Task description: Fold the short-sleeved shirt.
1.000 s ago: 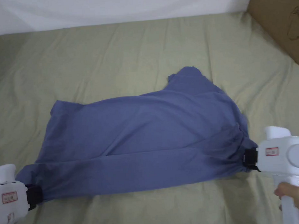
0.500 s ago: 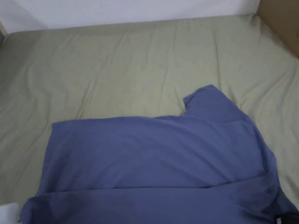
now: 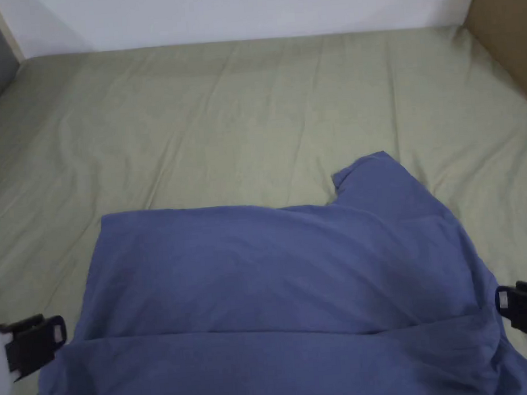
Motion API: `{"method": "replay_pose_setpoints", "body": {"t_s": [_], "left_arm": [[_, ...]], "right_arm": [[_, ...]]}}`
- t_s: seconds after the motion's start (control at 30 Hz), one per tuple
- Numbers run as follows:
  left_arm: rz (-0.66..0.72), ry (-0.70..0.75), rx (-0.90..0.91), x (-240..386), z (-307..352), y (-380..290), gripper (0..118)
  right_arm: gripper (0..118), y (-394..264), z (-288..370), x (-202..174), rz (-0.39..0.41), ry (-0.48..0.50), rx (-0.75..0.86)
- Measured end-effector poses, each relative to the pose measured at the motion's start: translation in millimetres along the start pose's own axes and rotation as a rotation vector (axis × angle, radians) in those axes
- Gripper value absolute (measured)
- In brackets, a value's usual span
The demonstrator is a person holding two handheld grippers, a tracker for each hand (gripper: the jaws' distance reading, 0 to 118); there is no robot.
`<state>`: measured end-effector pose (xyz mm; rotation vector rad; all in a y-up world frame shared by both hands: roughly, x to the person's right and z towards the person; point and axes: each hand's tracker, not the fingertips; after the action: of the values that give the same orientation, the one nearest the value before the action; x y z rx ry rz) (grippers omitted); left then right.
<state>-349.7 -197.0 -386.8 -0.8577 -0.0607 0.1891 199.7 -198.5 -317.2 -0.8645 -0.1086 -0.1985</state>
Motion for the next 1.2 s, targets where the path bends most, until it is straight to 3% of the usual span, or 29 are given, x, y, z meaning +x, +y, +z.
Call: {"method": "replay_pose_setpoints", "body": {"t_s": [0.03, 0.17, 0.33, 0.37, 0.4, 0.43, 0.47, 0.53, 0.63, 0.8, 0.93, 0.97, 1.07, 1.13, 1.17, 1.2], "left_arm": [[0.009, 0.004, -0.026, 2.6, -9.6, 5.3, 0], [0.010, -0.003, -0.052, 9.0, -36.0, 19.3, 0], [0.033, -0.013, -0.071, 9.9, -82.2, 58.8, 2], [0.029, 0.003, -0.090, 8.5, -93.9, 71.1, 16], [0.034, 0.003, -0.093, 7.2, -107.3, 83.5, 55], [0.048, 0.011, -0.098, 1.8, -124.6, 93.4, 86], [0.065, 0.018, -0.111, -0.9, -142.9, 104.3, 105], [0.171, 0.042, -0.086, -2.2, -171.2, 121.0, 109], [0.209, 0.020, -0.169, 1.0, -221.7, 139.2, 109], [0.073, 0.178, -0.278, 16.0, -287.8, 144.3, 110], [-0.012, 0.191, -0.234, 29.7, -286.3, 136.5, 110], [-0.005, 0.189, -0.235, 26.6, -284.0, 134.8, 109], [0.001, 0.198, -0.219, 31.9, -276.3, 137.5, 88], [-0.075, 0.207, -0.196, 39.0, -269.6, 140.3, 58], [-0.113, 0.204, -0.191, 44.7, -266.7, 140.8, 34], [-0.145, 0.184, -0.182, 50.7, -265.3, 140.5, 0]], "right_arm": [[5, 4.8, -5.8, -5.9, 0.003, 0.018, 0.005], [0, 19.2, -33.5, -21.1, -0.030, 0.103, 0.030], [0, 37.8, -66.6, -33.4, -0.056, 0.129, -0.001], [0, 41.2, -72.6, -35.3, -0.056, 0.129, -0.006], [0, 43.8, -78.5, -35.2, -0.054, 0.127, -0.012], [0, 46.3, -84.2, -35.7, -0.048, 0.125, -0.020], [0, 48.4, -90.2, -36.4, -0.044, 0.121, -0.028], [0, 50.5, -100.5, -37.7, -0.038, 0.119, -0.040], [0, 51.3, -117.8, -38.3, -0.052, 0.113, -0.077], [0, 47.1, -135.2, -36.6, -0.069, 0.107, -0.119], [0, 40.5, -141.6, -34.3, -0.062, 0.098, -0.156], [0, 38.6, -142.9, -34.1, -0.059, 0.099, -0.166], [0, 34.1, -146.2, -34.3, -0.048, 0.094, -0.190], [0, 33.8, -146.7, -32.8, -0.049, 0.088, -0.192], [0, 34.9, -147.5, -30.5, -0.054, 0.089, -0.193], [0, 37.6, -147.9, -29.0, -0.061, 0.088, -0.193]]}}
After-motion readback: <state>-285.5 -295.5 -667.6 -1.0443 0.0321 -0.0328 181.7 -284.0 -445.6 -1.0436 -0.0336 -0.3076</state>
